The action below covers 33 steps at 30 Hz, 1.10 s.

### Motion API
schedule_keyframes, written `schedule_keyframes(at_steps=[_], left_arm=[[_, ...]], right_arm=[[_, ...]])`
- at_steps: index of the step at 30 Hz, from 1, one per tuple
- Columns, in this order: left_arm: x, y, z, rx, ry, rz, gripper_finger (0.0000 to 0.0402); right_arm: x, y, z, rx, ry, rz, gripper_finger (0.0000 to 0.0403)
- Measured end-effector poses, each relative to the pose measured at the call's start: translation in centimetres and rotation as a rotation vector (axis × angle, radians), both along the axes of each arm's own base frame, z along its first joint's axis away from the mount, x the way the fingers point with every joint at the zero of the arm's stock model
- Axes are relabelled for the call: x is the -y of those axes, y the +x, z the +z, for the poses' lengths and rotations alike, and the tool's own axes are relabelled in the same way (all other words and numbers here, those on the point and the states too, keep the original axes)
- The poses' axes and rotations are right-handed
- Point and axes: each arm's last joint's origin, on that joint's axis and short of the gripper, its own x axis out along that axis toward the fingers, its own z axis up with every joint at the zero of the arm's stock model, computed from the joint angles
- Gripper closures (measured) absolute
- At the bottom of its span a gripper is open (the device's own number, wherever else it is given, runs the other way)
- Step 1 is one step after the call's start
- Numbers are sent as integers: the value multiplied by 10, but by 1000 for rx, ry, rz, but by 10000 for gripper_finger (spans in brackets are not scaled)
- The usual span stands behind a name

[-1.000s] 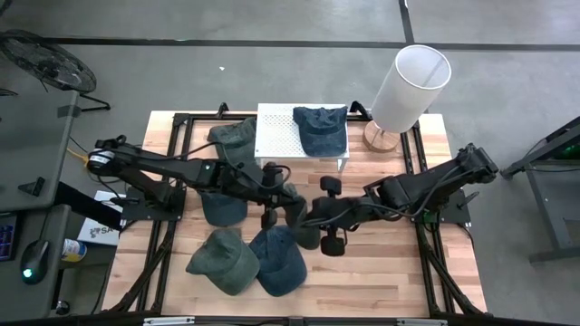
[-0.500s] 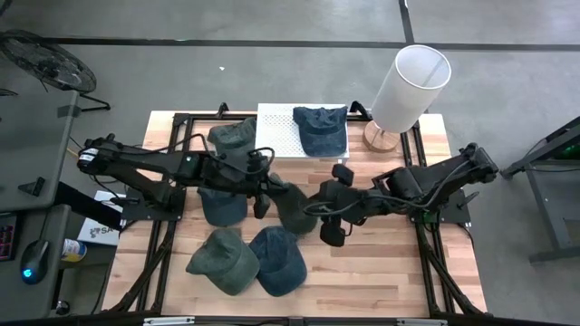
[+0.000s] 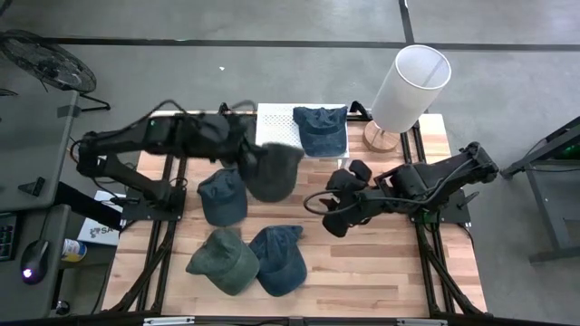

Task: Pick & Place hat
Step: Put the dark green cap on the shelf

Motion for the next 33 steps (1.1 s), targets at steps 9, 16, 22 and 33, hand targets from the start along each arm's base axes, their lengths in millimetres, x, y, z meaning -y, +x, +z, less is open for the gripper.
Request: schedule_keyframes(at_steps=[9, 16, 22, 33], left_arm=[[-64, 2, -5, -1, -89, 72, 398], [-95, 11, -13, 10, -127, 37, 398], [-109, 18, -16, 34, -125, 38, 398], [-138, 24, -27, 15, -95, 80, 398]], right_arm=[[-4, -3, -2, 17, 8, -53, 242], [-8, -4, -1, 33, -1, -70, 242], [-9, -5, -1, 42, 14, -86, 242], [-8, -4, -1, 53, 5, -106, 242]])
